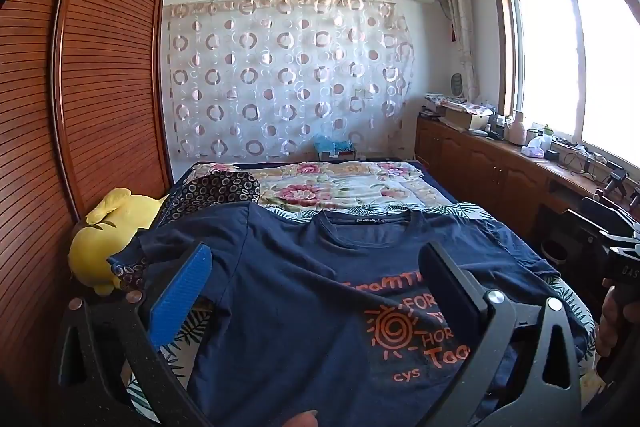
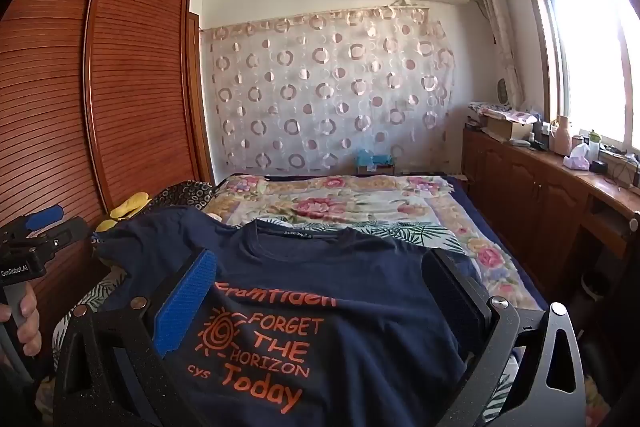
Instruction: Fold small clothes
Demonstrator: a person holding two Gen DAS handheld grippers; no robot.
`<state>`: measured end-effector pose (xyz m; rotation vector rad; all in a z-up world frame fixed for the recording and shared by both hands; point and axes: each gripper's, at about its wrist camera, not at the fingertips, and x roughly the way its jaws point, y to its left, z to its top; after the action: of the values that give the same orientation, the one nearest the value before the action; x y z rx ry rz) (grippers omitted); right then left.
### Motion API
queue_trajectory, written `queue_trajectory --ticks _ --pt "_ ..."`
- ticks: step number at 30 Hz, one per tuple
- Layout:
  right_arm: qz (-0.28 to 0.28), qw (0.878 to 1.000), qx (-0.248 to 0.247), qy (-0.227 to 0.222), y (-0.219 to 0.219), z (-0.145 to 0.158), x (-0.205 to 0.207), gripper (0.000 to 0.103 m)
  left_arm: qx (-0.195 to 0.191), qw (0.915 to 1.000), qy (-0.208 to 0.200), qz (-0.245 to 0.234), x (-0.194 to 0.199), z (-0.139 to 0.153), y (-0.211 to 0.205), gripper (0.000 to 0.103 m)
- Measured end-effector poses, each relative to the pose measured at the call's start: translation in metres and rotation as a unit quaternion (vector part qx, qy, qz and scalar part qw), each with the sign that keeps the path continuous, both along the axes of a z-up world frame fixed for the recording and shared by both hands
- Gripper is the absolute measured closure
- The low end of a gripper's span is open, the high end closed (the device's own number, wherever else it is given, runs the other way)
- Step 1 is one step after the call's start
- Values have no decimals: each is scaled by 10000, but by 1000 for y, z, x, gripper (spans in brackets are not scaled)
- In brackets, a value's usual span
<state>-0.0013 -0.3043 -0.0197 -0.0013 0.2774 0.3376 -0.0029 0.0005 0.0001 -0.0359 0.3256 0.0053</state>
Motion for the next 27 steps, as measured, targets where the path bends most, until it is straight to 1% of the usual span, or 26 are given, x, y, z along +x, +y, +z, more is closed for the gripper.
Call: queue_trajectory --ticks 4,7,12,27 --pt "-24 10000 16 35 -1 0 2 0 49 9999 117 13 1 0 4 0" --pt "1 10000 -39 5 0 1 0 0 50 9999 109 -24 0 -2 10 0" --pt "5 10000 -31 3 0 1 1 0 88 9999 106 27 1 -1 6 0" --pt "-14 10000 -1 -12 -1 0 -3 0 195 9998 76 -15 -6 4 -3 0"
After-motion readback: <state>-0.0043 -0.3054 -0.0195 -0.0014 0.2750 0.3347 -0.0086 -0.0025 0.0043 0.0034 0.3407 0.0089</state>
